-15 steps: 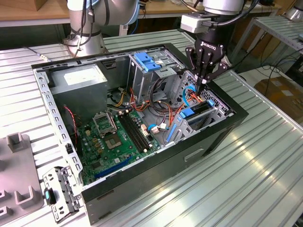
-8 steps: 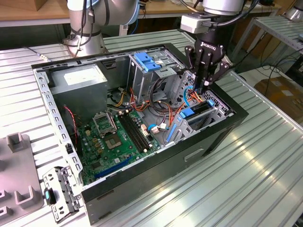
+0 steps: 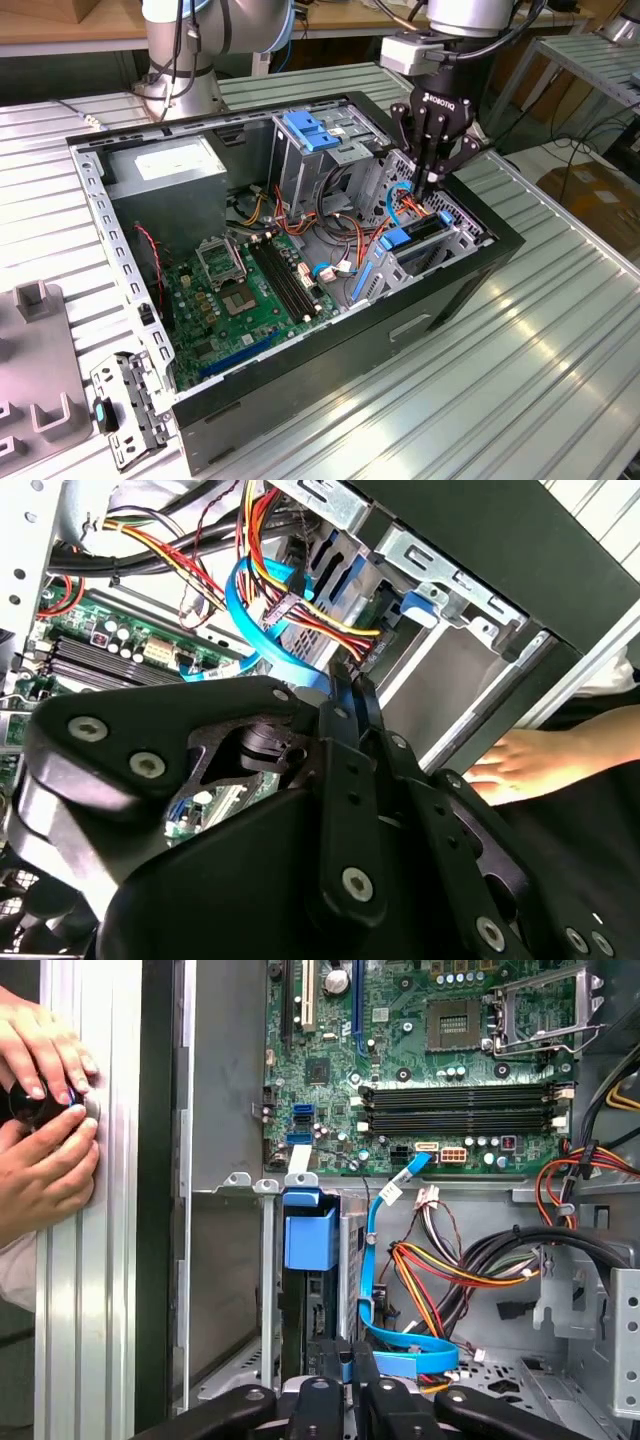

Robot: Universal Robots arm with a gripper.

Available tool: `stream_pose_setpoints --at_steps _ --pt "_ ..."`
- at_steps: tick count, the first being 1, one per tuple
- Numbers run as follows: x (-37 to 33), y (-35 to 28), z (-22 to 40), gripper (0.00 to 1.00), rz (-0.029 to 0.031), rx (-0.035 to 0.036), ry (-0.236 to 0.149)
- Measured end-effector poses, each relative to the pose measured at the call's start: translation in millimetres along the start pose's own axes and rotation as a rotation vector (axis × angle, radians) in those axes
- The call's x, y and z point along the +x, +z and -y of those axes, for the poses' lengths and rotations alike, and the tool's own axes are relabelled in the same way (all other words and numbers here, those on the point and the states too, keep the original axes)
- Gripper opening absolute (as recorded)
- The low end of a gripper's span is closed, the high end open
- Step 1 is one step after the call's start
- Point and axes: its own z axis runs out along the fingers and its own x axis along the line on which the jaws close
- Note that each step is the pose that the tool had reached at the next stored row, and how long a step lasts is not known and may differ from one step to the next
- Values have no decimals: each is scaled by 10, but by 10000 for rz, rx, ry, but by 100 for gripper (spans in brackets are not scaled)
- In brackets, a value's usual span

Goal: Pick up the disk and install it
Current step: 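Insert the second disk wire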

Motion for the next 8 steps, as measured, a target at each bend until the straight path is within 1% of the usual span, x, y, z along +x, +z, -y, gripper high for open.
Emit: stream_pose_setpoints --at_steps 1,2,3,5,6,7,8 --pt "32 9 -3 16 135 2 -2" --pt "66 19 -13 16 240 5 -10" --pt "98 28 -19 16 315 9 -24" --pt "144 44 -27 16 362 14 -40" --pt "189 61 -35 16 408 20 -55" --pt "208 71 -38 16 454 24 -63" --pt "222 78 -42 16 536 34 -71"
